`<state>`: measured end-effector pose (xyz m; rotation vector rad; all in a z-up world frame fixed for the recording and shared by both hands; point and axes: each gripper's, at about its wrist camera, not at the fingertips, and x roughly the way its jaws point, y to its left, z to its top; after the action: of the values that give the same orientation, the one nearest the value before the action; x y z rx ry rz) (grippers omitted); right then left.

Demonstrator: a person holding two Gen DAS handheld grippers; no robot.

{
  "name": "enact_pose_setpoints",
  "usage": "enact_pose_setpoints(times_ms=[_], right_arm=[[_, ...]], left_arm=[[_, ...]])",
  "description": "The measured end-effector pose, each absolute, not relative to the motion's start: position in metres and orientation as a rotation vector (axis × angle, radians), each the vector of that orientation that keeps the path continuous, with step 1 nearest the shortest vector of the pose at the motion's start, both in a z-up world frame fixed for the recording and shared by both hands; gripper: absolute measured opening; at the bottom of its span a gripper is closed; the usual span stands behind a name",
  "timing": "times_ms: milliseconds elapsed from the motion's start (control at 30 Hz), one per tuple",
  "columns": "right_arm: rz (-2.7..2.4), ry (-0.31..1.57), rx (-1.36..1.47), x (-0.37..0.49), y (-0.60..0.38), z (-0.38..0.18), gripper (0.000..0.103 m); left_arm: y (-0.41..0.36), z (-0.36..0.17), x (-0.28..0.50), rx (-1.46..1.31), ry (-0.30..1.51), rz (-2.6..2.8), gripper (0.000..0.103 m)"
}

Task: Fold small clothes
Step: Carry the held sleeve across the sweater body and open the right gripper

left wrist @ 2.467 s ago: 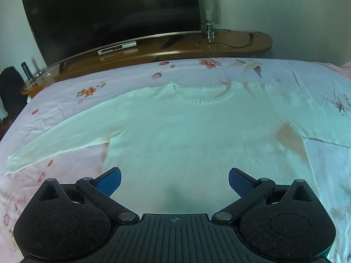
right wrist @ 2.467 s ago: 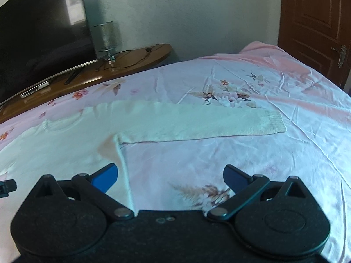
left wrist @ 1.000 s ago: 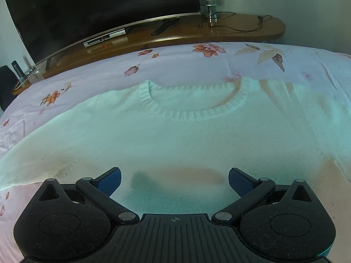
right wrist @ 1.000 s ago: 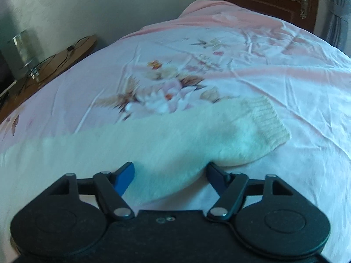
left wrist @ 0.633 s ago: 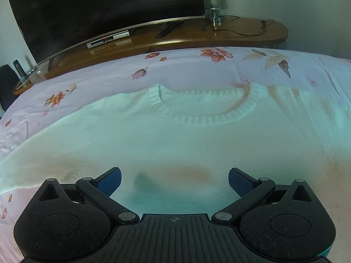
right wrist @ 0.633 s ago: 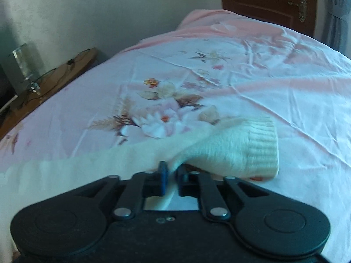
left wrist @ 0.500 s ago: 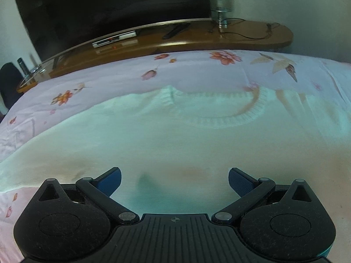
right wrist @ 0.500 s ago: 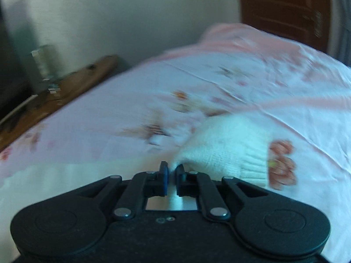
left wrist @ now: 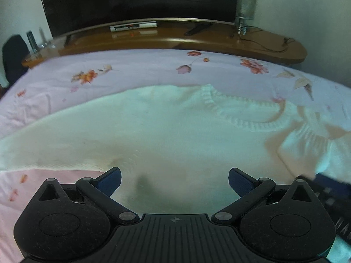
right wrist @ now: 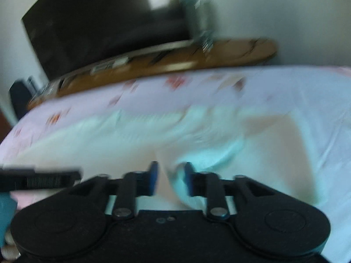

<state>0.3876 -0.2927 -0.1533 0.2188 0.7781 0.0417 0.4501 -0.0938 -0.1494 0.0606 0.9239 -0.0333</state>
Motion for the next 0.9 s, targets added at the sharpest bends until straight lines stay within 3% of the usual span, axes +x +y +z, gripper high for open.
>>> enact_pose_setpoints(times_ms=[233, 500, 533, 667, 900], right_arm=[[-0.044, 0.742, 0.252, 0.365, -0.318, -0.142, 0.040], [-0.122, 0.794, 0.423, 0.399, -0.358, -0.164, 0.042], [-0.110, 0.789, 0.432, 0.403, -0.358, -0.165, 0.041], [-0.016, 0.795, 0.448, 0.419, -0.345, -0.166, 0.007], [0.189, 0.842, 0.373, 0.419, -0.286, -0.162, 0.006]], left_arm=[[-0.124, -0.146, 0.445, 0.108, 0.920, -0.134, 0.103], [-0.129, -0.142, 0.453, 0.152, 0.917, -0.111, 0.103], [-0.126, -0.143, 0.456, 0.155, 0.922, -0.103, 0.103], [-0.112, -0.144, 0.457, 0.165, 0.925, -0.069, 0.103], [-0.077, -0.145, 0.452, 0.048, 0.964, -0.067, 0.103]])
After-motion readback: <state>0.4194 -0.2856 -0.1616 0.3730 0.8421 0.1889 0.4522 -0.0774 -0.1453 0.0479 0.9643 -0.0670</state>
